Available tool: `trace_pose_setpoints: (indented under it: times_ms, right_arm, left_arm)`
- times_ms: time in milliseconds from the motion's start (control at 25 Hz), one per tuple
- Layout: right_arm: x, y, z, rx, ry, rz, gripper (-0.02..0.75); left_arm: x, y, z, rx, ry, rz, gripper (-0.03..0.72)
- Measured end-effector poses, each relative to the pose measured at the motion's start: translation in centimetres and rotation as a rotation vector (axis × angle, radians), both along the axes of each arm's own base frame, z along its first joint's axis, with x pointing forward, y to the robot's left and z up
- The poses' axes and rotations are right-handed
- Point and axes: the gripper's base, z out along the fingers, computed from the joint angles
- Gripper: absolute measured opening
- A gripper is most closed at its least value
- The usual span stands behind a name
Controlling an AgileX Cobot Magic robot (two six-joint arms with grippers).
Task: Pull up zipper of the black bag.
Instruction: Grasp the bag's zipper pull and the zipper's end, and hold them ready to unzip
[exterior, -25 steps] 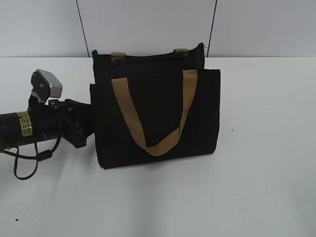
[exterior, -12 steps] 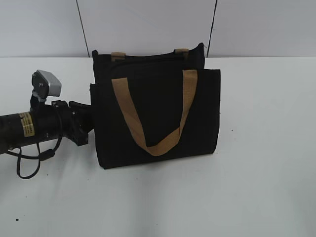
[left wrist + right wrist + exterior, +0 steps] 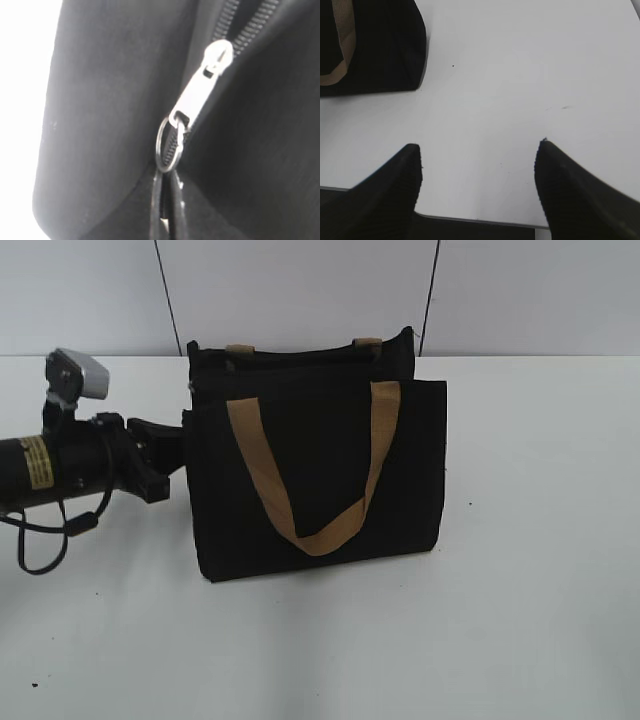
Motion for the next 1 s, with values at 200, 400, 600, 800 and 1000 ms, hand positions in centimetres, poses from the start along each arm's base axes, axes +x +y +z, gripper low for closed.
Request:
trace_pose_setpoints:
  times_ms: [200,400,600,800,1000]
  right_arm:
    - [0.0,0.0,0.0,0.0,0.0,0.0,0.541]
    - [0.0,0.0,0.0,0.0,0.0,0.0,0.541]
    - [0.0,0.0,0.0,-0.001,0.0,-0.001,0.541]
    - [0.0,0.0,0.0,-0.001,0.0,-0.001,0.541]
    - [0.0,0.0,0.0,-0.001,0.0,-0.001,0.541]
  left_arm:
    - [-0.2,0.7,5.1,0.1,-0.105,0.058,0.0]
    - [-1.5,1.3,10.4,0.123,-0.222,0.113,0.0]
    - [-2.9,1.4,13.3,0.094,-0.259,0.101,0.0]
    - [-3.5,1.3,13.9,0.079,-0.241,0.083,0.0]
    - [-3.6,1.2,13.9,0.077,-0.23,0.074,0.0]
